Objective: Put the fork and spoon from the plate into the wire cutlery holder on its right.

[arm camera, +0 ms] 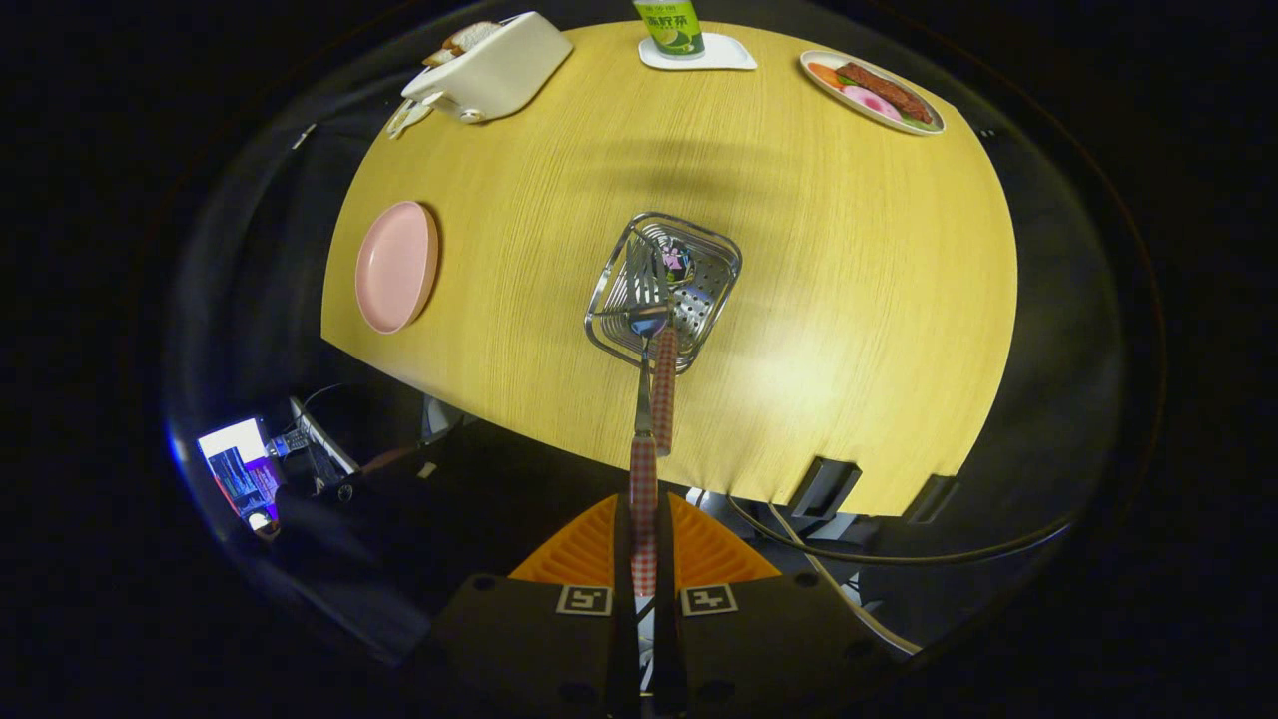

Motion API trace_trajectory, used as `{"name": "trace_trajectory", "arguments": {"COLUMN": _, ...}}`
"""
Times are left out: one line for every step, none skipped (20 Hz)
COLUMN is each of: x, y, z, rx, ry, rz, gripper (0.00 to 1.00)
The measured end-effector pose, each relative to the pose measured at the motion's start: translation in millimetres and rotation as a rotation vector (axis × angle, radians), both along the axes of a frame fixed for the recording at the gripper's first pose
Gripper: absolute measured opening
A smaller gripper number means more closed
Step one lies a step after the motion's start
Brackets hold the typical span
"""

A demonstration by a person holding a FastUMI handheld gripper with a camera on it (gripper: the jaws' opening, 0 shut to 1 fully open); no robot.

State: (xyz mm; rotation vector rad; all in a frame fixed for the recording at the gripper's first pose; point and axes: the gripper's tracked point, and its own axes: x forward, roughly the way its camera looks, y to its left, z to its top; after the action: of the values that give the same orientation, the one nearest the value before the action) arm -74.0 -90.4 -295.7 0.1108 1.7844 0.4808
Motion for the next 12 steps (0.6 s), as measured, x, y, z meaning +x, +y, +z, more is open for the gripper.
{"name": "trace_trajectory", "arguments": {"x": 2, "y": 0, "z": -1, "rx": -0.004, "ry": 0.037, "rz": 0.019, "gripper": 0.10}}
{"name": "trace_trajectory", "arguments": {"x": 2, "y": -1, "z": -2, "rx": -0.010, "ry": 0.087, "rz": 0.042, "gripper": 0.10}}
{"name": "trace_trajectory", "arguments": {"x": 1, "y": -3, "z": -4, "rx": -0.022, "ry": 0.136, "rz": 0.059, "gripper": 0.10}}
{"name": "trace_trajectory", "arguments": {"x": 1, "y": -6, "z": -5, "rx": -0.035, "ry": 0.188, "rz": 0.080, "gripper": 0.10}}
{"name": "trace_trajectory", "arguments": {"x": 3, "y": -6, "z": -7, "rx": -0.046, "ry": 0.231, "rz": 0.090, "gripper": 0.10}}
{"name": "trace_trajectory", "arguments": {"x": 9, "y": -8, "z": -9, "rx": -0.063, "ry": 0.257, "rz": 0.096, "gripper": 0.10}}
{"name": "trace_trajectory", "arguments": {"x": 14, "y": -12, "z": -12, "rx": -0.085, "ry": 0.278, "rz": 0.103, "gripper": 0.10}}
{"name": "trace_trajectory", "arguments": {"x": 18, "y": -14, "z": -14, "rx": -0.106, "ry": 0.301, "rz": 0.114, "gripper": 0.10}}
{"name": "trace_trajectory", "arguments": {"x": 22, "y": -15, "z": -16, "rx": -0.120, "ry": 0.321, "rz": 0.123, "gripper": 0.10}}
{"name": "trace_trajectory", "arguments": {"x": 24, "y": -13, "z": -17, "rx": -0.127, "ry": 0.344, "rz": 0.130, "gripper": 0.10}}
{"name": "trace_trajectory", "arguments": {"x": 27, "y": -10, "z": -17, "rx": -0.128, "ry": 0.361, "rz": 0.138, "gripper": 0.10}}
{"name": "trace_trajectory", "arguments": {"x": 31, "y": -6, "z": -17, "rx": -0.129, "ry": 0.375, "rz": 0.147, "gripper": 0.10}}
